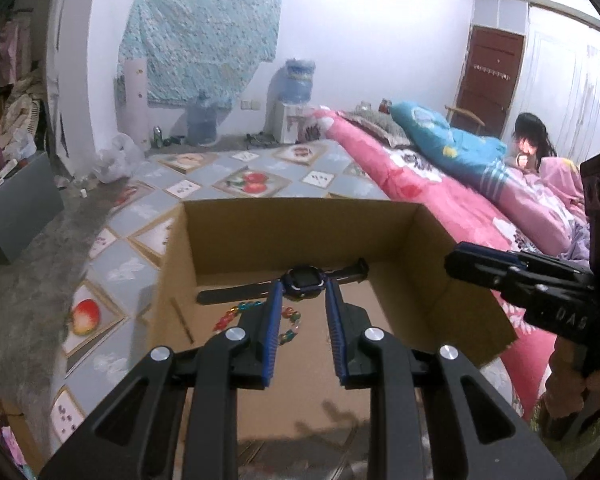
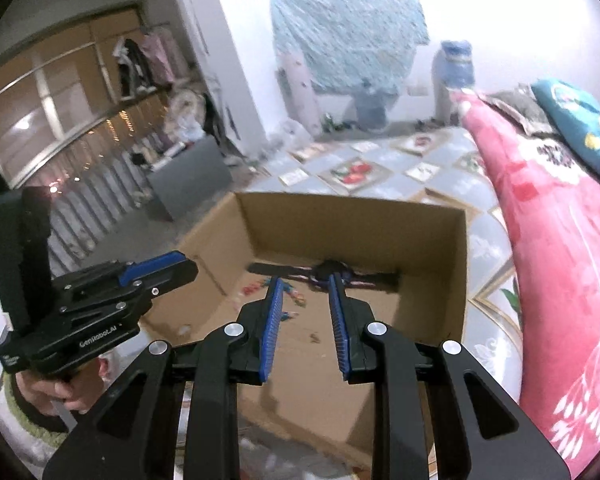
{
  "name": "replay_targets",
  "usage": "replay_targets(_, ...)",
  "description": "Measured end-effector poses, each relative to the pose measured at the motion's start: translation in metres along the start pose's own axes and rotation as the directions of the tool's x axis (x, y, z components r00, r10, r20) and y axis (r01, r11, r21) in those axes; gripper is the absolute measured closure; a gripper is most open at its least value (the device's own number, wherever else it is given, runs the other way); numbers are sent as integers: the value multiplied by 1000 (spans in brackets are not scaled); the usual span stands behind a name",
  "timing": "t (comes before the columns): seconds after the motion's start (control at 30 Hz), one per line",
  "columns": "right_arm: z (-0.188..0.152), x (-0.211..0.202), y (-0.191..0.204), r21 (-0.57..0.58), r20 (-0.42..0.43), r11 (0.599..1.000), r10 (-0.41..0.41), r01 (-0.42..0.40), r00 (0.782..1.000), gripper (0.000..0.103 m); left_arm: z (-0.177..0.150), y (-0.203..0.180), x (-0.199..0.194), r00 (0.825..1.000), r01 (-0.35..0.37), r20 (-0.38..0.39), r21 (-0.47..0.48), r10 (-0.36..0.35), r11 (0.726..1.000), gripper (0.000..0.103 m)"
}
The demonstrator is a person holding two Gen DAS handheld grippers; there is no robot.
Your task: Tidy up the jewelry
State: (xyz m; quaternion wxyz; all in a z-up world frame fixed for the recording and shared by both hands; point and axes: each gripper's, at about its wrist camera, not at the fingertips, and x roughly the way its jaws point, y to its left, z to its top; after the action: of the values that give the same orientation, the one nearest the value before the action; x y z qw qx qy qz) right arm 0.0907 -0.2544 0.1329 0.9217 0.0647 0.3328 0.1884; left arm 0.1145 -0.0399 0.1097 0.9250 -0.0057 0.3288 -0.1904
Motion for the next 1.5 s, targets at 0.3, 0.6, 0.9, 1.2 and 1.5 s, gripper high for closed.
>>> replay_targets(0.3, -18, -24, 29, -62, 19, 992, 115, -114, 993, 73, -38, 13, -51, 1000, -3, 14, -26, 4, 1000, 81)
replay_targets(0.6, -63, -37, 28, -96, -49, 980, 170, -174, 984, 73, -99, 28, -65, 997, -26, -78, -79, 20, 997, 81)
replay_targets(0.9, -117, -4, 18, 42, -226, 988, 156, -151, 962, 73, -144, 26, -42, 983, -8, -184, -95, -10, 995, 81)
replay_targets(1.2, -131, 11, 27, 100, -289, 983, 174, -151, 941, 73, -153, 20, -3, 973, -14, -230, -45, 4, 999, 81)
replay_targets(1.5, -132, 16, 19, 103, -311, 984, 171, -146, 935, 73, -157, 20, 19, 959, -101, -256, 79, 118, 992, 81)
